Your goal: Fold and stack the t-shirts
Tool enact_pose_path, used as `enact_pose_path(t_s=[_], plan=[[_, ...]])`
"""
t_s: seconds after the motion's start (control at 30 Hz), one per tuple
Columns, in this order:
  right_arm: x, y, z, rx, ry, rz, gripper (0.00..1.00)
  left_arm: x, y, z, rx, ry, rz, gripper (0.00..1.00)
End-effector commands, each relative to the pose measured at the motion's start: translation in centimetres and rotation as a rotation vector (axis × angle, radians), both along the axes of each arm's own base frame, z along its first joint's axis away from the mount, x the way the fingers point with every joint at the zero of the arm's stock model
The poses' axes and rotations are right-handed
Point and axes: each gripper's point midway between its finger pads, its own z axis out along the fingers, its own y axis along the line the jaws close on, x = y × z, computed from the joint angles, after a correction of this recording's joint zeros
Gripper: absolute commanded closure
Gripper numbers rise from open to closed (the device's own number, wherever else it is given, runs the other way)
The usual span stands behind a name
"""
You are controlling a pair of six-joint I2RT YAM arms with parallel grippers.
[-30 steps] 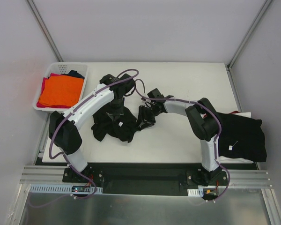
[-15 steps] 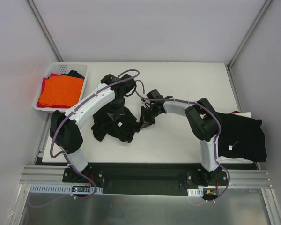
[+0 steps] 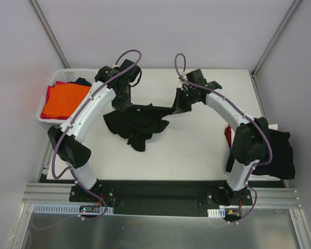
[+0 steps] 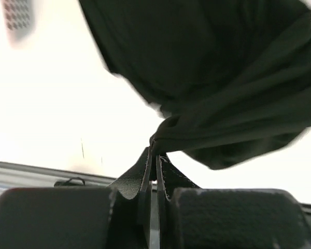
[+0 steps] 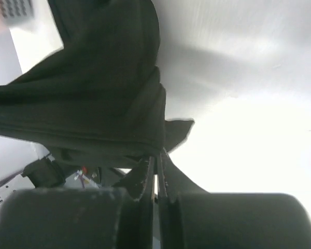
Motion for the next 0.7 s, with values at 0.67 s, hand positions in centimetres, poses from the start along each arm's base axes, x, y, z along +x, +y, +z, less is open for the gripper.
enact_pose_path(t_s=[0.67], plan=[[0.9, -10.1, 14.6, -0.134, -0.417, -0.23, 0.99, 1.4, 5.4, 14.0, 0.055, -0.446, 0.087, 1.0]])
